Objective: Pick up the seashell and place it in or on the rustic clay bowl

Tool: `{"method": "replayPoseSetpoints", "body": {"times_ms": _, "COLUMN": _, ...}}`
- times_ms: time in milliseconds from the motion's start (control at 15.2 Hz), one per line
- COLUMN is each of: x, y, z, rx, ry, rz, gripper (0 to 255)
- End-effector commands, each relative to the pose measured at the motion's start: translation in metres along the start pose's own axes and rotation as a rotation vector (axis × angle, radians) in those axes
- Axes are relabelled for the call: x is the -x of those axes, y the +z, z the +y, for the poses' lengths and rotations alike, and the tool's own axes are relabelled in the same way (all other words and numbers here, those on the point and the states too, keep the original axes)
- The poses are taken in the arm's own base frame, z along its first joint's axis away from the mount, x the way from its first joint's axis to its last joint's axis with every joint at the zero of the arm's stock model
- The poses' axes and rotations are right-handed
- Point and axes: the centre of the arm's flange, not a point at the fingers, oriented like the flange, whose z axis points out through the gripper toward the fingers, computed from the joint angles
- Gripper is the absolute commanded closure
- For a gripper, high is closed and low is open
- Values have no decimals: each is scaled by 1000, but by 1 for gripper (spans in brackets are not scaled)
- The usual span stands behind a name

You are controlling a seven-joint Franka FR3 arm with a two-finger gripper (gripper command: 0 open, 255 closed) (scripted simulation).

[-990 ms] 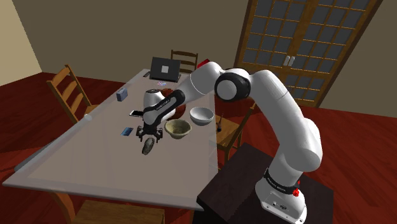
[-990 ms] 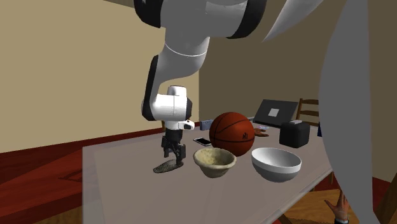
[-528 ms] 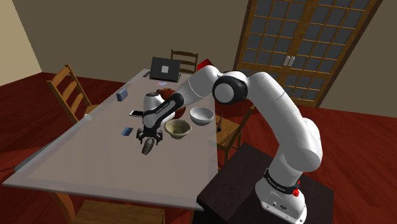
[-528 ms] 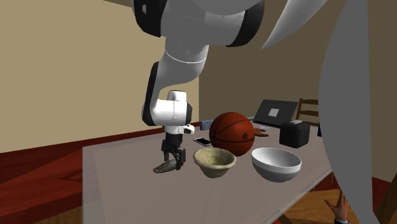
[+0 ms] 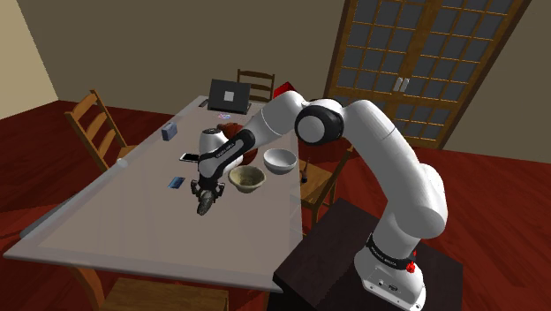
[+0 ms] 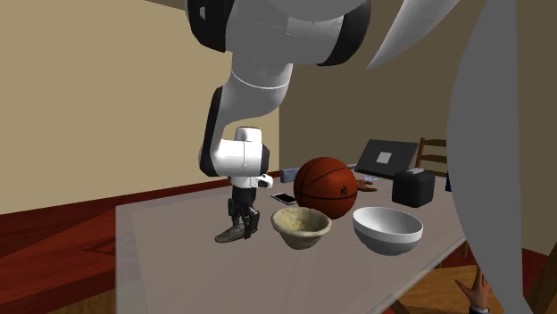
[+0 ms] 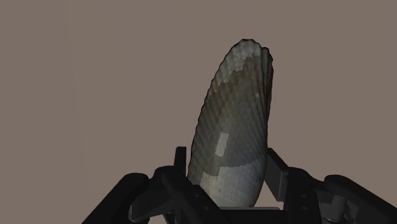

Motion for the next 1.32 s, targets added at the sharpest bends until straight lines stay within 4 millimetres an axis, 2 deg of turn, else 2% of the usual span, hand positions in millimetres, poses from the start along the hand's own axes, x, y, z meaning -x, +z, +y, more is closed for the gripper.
{"method": "replayPoseSetpoints", "body": {"times_ms": 0, "x": 0, "y": 0, "z": 0, "rx": 0, "ry": 0, "rz": 0, "gripper": 255}}
{"method": "replayPoseSetpoints", "body": {"times_ms": 264, "x": 0, "y": 0, "z": 0, "rx": 0, "ry": 0, "rz": 0, "gripper": 255}}
{"method": "replayPoseSetpoints", "body": {"times_ms": 1254, "x": 3, "y": -79, "z": -7, "rx": 0, "ry": 0, "rz": 0, "gripper": 255}}
